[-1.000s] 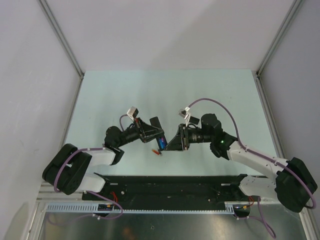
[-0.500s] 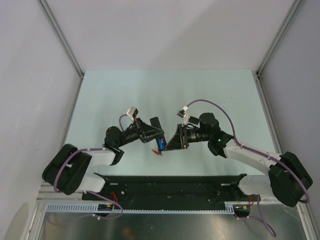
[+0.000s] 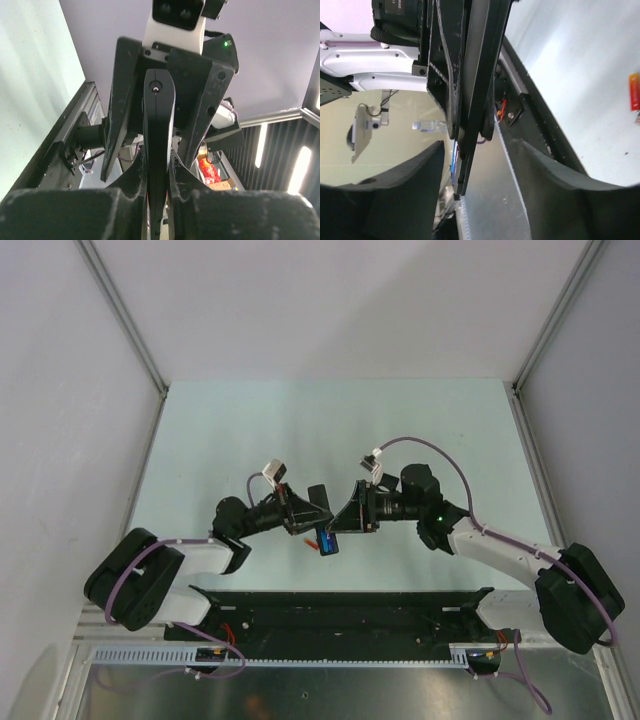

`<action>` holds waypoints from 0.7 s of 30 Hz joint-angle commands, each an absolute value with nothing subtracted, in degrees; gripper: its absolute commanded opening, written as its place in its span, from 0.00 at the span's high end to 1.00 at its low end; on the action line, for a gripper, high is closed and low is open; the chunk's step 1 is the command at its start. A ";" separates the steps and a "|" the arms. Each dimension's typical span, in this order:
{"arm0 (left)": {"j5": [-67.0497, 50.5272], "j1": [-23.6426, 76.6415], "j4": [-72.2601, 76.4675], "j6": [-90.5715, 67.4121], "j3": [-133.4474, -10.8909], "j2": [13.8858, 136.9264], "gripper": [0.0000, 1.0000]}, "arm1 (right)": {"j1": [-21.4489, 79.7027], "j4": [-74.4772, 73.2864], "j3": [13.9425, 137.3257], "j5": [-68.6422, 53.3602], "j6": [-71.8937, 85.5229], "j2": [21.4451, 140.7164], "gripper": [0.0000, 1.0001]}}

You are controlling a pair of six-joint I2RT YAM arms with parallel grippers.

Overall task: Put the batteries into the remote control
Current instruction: Load the battery into the remote control.

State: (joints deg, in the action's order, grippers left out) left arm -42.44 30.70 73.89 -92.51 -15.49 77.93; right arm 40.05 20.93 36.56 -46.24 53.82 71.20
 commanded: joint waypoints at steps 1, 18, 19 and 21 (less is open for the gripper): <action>-44.56 31.38 95.80 -92.20 -15.29 77.43 1.00 | 39.38 21.45 38.93 -42.63 52.29 69.08 0.31; -42.10 31.29 95.19 -92.02 -15.29 79.54 1.00 | 41.31 15.65 41.40 -43.95 47.38 72.33 0.53; -42.01 31.29 95.19 -92.02 -15.47 79.80 1.00 | 41.48 15.47 41.40 -44.03 47.29 72.51 0.54; -42.01 31.29 95.01 -91.93 -15.56 79.63 1.00 | 41.57 15.21 41.40 -44.30 47.20 72.77 0.55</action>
